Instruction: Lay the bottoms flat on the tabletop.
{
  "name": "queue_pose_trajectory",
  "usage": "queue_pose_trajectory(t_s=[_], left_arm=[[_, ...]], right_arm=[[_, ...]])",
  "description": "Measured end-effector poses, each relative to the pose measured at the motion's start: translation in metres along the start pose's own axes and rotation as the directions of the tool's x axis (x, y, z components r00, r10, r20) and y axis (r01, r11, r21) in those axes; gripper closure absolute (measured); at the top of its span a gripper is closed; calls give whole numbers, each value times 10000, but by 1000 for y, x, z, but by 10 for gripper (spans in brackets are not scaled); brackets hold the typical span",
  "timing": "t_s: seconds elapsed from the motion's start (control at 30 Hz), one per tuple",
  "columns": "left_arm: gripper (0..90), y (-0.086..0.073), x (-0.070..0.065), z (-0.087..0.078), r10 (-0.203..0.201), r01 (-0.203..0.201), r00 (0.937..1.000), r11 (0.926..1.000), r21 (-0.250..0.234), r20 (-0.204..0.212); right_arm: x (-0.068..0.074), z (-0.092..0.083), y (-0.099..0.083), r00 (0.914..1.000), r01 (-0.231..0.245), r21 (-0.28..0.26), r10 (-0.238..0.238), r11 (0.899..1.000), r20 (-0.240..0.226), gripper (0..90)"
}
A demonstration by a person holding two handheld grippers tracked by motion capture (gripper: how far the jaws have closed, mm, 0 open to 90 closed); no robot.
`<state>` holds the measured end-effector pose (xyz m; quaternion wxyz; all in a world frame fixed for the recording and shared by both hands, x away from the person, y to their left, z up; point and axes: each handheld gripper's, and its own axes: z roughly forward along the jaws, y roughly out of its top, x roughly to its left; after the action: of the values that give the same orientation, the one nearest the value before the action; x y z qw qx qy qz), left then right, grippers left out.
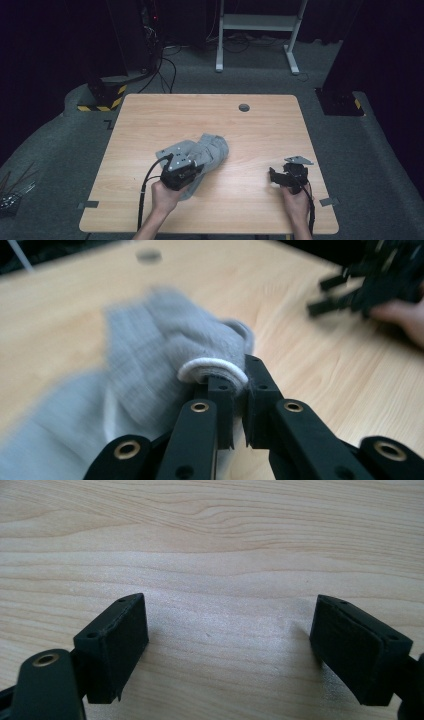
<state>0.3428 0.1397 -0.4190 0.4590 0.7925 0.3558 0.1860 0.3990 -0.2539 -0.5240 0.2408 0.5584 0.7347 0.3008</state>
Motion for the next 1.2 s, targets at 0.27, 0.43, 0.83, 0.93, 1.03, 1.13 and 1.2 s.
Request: queue_pose_trajectory(t_s=[0.27, 0.43, 0.83, 0.93, 1.03, 1.13, 1.2], left_arm=[[827, -32, 65, 29, -1575, 1834, 9692, 9746, 1282, -1893], [723, -55, 74, 45, -1657, 2233, 9510, 9520, 2094, -2611], [402, -56, 46, -5, -1356, 1652, 9607, 9805, 1065, -2423], [385, -62, 33, -10, -1255, 1522, 9675, 9823, 1094, -2196], [377, -68, 24, -4, -795, 1128, 9728, 9830, 1452, -2176], [380, -72, 24, 9, -700, 1085, 9762, 9772, 1827, -2054], [453, -74, 23, 16, -582, 972, 9793, 9753, 1985, -1938]], right_arm=[[0, 0, 0, 10000, 27, -11, -27, 10000, -5, 156], [0, 0, 0, 10000, 27, -9, -27, 10000, -5, 156], [0, 0, 0, 10000, 57, -1, -57, 10000, -50, 154], [1, 0, 0, 9997, 151, 5, -151, 9999, -165, 154], [1, 0, 0, 9993, 277, -20, -277, 9996, -250, 154], [4, 0, 1, 9987, 353, -15, -354, 9994, -355, 160], [4, 0, 1, 9987, 360, -78, -363, 9993, -362, 208]])
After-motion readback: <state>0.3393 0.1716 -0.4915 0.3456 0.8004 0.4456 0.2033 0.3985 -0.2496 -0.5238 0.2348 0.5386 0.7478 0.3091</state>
